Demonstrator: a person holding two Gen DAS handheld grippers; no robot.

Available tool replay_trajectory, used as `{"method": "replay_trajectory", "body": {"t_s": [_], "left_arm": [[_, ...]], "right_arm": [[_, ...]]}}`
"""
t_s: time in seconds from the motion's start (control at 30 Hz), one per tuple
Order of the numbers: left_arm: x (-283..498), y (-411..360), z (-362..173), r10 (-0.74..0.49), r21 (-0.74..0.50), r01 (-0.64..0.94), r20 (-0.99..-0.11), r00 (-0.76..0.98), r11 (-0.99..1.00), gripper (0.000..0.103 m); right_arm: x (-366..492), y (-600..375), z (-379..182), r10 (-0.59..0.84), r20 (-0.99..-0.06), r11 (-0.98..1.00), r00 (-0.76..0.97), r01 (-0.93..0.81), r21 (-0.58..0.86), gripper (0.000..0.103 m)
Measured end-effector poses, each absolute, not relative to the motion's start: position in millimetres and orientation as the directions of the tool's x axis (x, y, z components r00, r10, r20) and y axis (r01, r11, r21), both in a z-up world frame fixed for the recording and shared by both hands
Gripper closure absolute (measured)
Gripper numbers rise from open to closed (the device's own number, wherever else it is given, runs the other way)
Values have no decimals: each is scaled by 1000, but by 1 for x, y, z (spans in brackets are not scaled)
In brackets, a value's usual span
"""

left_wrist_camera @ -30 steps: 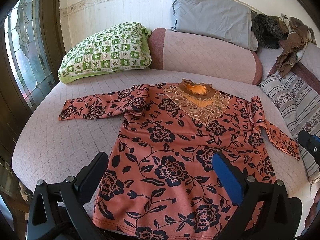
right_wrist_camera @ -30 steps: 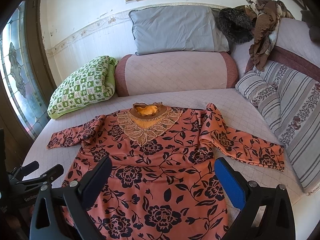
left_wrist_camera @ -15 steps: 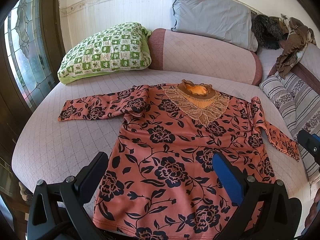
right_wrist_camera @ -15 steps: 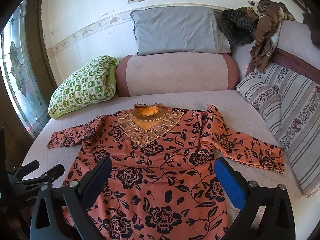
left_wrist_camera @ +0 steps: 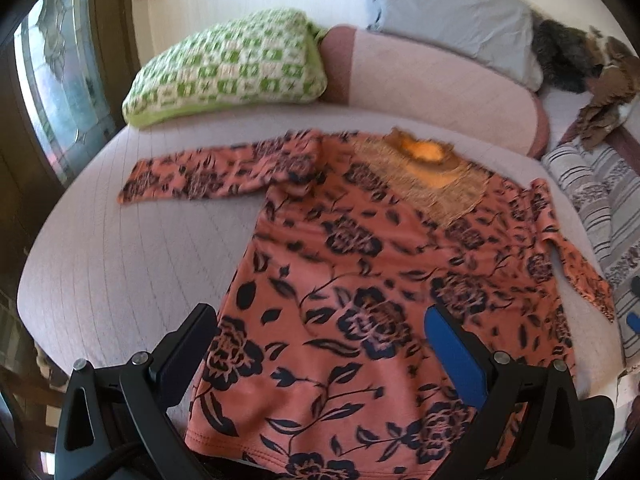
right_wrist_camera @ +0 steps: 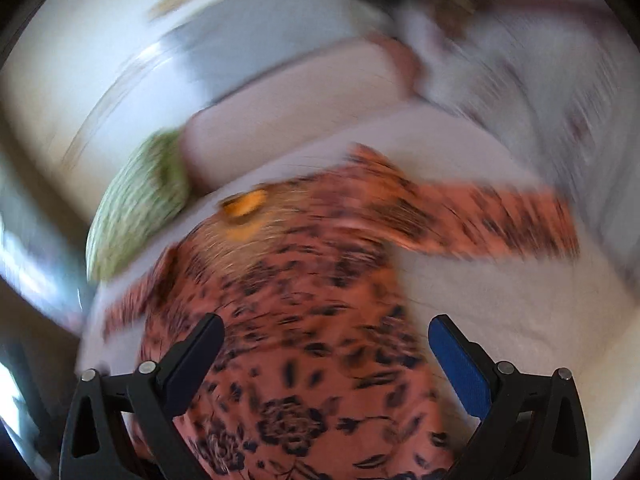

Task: Fold small clothes
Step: 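Grasp the sleeve nearest the right tool and fold it across the blouse body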

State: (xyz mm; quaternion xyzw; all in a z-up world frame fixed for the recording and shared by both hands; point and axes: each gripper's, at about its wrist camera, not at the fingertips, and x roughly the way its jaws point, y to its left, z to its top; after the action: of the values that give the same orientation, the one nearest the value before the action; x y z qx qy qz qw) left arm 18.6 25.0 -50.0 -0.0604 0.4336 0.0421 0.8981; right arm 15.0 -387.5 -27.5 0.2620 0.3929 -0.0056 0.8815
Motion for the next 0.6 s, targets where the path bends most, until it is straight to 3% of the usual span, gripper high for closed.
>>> {"method": "replay_trajectory", "body": {"t_s": [0.1, 0.2, 0.3, 0.47, 0.53, 0.6], "left_arm": [[22, 27, -65, 33, -61, -139, -807, 589, 988, 0], [25, 24, -76, 38, -46, -133, -823, 567, 990, 0], [29, 23, -85, 51, -26, -133, -835, 548, 991, 0], [39, 22, -93, 51, -23, -130, -846, 531, 991, 0], [40, 21, -95, 52, -16, -123, -844, 534, 992, 0], [42, 23, -98, 53, -15, -123, -846, 530, 992, 0]], "right_arm": [[22, -475, -67, 234, -662, 662, 712, 382, 645, 0], [22, -549, -115, 224, -660, 416, 717, 542, 731, 1], [23, -587, -149, 263, -615, 226, 743, 572, 788, 6], [39, -604, -151, 218, -585, 177, 781, 558, 811, 6], [41, -602, -151, 176, -587, 166, 790, 564, 809, 12], [48, -608, -154, 142, -612, 171, 778, 589, 790, 34]]}}
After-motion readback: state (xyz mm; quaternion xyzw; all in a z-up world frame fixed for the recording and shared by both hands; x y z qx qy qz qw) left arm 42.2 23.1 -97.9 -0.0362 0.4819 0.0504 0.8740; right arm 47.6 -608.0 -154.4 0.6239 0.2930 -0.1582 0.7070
